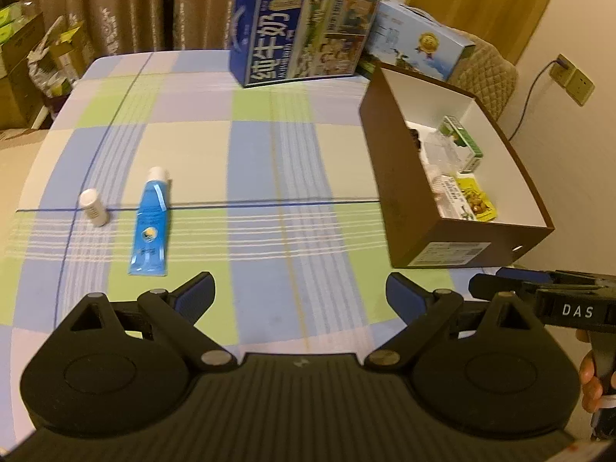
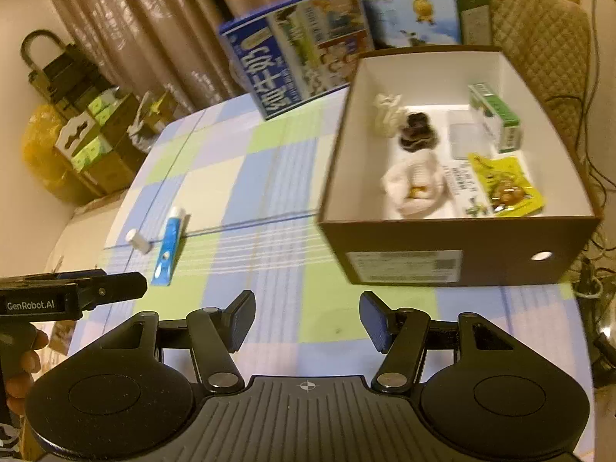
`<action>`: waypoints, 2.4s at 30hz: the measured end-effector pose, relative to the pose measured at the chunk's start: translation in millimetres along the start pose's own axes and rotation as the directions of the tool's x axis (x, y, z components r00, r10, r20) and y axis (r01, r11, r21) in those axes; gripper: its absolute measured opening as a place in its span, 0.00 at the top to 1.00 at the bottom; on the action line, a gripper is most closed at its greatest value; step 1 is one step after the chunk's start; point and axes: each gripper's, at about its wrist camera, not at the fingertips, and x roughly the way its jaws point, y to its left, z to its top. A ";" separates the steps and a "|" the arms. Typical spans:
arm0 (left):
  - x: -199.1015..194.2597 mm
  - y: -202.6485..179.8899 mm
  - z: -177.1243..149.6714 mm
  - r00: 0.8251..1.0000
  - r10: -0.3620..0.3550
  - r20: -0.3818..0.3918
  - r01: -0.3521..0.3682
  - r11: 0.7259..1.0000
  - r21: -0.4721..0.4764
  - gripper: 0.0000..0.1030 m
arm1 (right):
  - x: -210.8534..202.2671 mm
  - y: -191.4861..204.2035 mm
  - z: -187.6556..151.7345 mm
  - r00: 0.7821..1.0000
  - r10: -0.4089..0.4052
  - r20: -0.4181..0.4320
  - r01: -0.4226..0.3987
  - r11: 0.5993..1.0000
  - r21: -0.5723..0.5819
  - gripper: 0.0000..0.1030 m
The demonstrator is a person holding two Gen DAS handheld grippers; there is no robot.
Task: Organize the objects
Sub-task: 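Withdraw both open grippers from the box toward the blue tube and pill bottle, then grasp the blue tube with the right gripper while the left gripper grasps the white pill bottle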
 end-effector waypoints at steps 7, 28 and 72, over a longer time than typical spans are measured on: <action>-8.5 32.3 -12.0 1.000 0.029 -0.008 -0.030 0.999 -0.044 0.09 | 20.3 31.3 -7.3 0.999 0.035 -0.041 -0.037 0.998 -0.043 0.44; -18.5 112.3 -31.6 0.993 0.110 -0.044 -0.115 0.984 -0.134 0.09 | 80.5 101.0 -18.5 0.983 0.065 -0.174 -0.089 0.987 -0.133 0.44; 70.0 256.7 2.9 0.955 0.265 -0.130 -0.287 0.939 -0.188 0.09 | 273.8 196.1 29.2 0.986 -0.007 -0.169 -0.028 0.979 -0.203 0.44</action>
